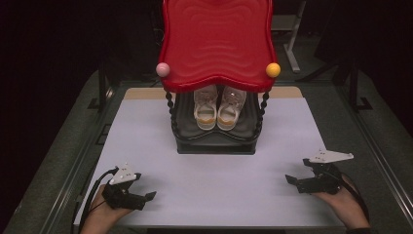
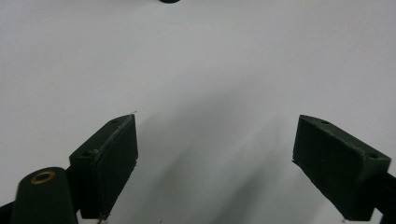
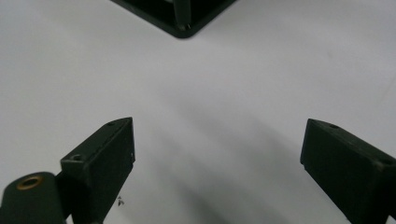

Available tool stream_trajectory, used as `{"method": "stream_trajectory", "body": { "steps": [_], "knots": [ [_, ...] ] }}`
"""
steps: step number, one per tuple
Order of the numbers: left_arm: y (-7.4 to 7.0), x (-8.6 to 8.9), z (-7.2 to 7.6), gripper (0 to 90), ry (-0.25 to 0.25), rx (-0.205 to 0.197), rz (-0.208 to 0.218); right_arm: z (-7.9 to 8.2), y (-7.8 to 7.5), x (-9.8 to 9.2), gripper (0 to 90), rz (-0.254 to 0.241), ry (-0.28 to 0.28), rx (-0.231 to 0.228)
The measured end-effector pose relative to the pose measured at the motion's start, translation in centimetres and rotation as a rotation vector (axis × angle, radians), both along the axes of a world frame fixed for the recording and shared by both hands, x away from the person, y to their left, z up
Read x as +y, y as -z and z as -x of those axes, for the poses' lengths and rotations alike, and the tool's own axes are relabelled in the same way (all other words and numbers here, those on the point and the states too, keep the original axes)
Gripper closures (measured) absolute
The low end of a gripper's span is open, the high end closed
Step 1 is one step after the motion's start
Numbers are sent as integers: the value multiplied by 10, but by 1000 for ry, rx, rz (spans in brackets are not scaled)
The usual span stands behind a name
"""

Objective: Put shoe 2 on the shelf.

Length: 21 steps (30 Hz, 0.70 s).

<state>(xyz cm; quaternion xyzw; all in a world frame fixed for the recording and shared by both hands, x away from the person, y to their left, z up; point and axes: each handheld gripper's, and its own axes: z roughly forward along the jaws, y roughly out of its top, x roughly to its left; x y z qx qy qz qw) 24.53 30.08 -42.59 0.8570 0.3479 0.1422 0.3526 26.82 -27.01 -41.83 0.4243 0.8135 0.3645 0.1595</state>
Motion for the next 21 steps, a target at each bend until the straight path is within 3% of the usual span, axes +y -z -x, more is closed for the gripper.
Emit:
{"method": "stream_trajectory", "body": {
  "steps": [4,6,10,13,19,21],
  "knots": [
    [6,5,2,134,-7,-6,-3,2,13,-7,61,17,24,22],
    [8,7,1,134,-13,-13,-10,2,22,-9,9,39,23,30],
    [14,9,-2,134,-21,-3,-18,3,36,-14,0,81,31,63],
    [20,7,-3,133,-14,-11,-57,5,40,-16,0,60,32,37],
    [25,11,-2,132,-17,-21,4,6,40,-16,0,61,33,34],
    [25,11,-2,132,-15,-22,-3,6,40,-16,0,61,33,33]
  ]
}}
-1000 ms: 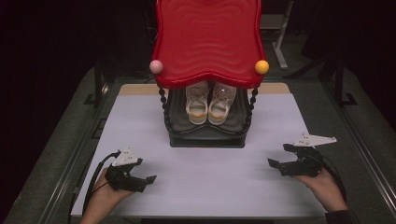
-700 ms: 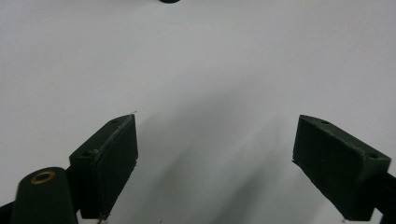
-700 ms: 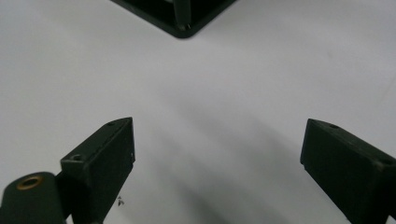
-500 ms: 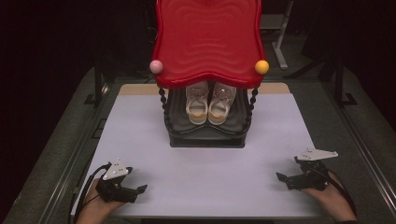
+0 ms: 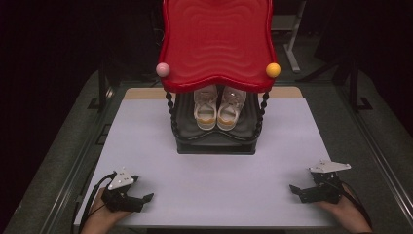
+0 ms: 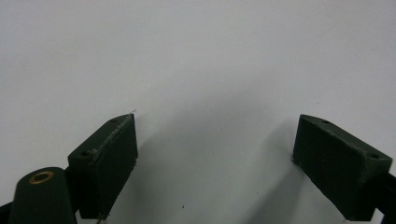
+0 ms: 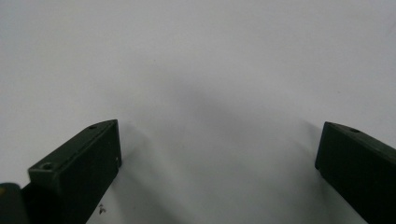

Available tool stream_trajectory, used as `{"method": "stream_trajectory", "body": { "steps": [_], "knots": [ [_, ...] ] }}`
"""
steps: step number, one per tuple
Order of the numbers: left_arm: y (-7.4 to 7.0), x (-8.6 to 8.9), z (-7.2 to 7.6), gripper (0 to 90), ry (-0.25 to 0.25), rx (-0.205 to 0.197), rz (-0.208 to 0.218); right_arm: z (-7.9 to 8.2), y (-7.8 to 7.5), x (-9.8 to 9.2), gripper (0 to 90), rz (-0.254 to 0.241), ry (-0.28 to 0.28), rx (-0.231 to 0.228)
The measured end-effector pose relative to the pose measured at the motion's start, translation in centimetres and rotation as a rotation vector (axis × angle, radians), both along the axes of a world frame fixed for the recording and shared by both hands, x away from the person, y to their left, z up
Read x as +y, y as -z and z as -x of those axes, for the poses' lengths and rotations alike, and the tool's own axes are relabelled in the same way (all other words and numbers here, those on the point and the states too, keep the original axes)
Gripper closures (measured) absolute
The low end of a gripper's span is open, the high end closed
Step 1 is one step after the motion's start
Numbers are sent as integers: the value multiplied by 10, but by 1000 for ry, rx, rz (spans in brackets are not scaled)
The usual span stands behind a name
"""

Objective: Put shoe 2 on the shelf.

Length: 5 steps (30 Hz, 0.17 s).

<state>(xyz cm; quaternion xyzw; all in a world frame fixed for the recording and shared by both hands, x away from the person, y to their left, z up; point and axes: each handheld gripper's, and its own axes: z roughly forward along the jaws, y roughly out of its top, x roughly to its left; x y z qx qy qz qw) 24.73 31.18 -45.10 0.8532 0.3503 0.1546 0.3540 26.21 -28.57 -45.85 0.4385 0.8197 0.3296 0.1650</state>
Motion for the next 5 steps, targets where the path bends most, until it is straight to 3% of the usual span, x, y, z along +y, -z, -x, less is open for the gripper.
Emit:
{"method": "stream_trajectory", "body": {
  "steps": [5],
  "knots": [
    [0,0,0,131,0,-2,3,0,0,0,0,1,0,0]
  ]
}}
